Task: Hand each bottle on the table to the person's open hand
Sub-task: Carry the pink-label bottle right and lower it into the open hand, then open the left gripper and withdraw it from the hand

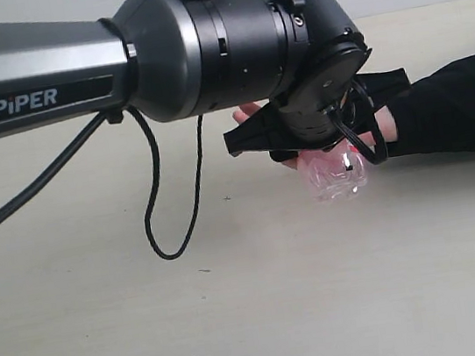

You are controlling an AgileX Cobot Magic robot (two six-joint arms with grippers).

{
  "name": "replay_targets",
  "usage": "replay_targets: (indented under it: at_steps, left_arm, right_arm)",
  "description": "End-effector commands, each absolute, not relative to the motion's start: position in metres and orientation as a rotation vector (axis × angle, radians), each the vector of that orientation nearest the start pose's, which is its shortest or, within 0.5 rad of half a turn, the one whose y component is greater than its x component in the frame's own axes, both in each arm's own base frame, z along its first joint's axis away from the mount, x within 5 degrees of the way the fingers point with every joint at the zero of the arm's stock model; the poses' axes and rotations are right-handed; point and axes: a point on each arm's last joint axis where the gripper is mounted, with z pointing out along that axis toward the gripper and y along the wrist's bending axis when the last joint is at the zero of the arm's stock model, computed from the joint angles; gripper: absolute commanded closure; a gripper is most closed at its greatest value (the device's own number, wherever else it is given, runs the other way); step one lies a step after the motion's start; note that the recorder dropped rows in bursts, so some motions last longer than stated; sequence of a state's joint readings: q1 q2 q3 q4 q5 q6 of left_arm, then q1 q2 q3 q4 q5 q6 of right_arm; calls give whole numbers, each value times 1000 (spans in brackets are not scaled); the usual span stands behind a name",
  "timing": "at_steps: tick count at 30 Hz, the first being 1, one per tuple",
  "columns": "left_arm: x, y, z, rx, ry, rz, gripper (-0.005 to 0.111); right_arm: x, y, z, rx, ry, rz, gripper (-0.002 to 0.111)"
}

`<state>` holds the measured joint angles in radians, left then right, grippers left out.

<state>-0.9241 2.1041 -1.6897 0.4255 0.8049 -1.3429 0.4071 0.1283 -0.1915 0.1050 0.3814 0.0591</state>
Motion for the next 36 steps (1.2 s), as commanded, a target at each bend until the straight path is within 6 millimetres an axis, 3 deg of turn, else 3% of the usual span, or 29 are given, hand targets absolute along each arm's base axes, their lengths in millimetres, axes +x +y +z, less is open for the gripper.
replay_targets:
  at_steps: [1,8,21,27,36]
  left_arm:
    - [303,-350,209,-240,2590,-311,83]
    - [304,-353,211,-149,2574,-334,49]
    - [303,-351,215,-123,2577,-315,19]
    - [300,-346,238,-99,2544,-353,16]
    - [289,-332,290,-18,2462,-409,16]
  right_arm:
    - [52,26,236,-261,1798,431,108]
    - [52,26,236,-261,1798,431,108]
    - [52,26,236,-261,1798,431,108]
    - [52,26,236,-261,1798,431,108]
    - [52,26,236,-261,1798,431,108]
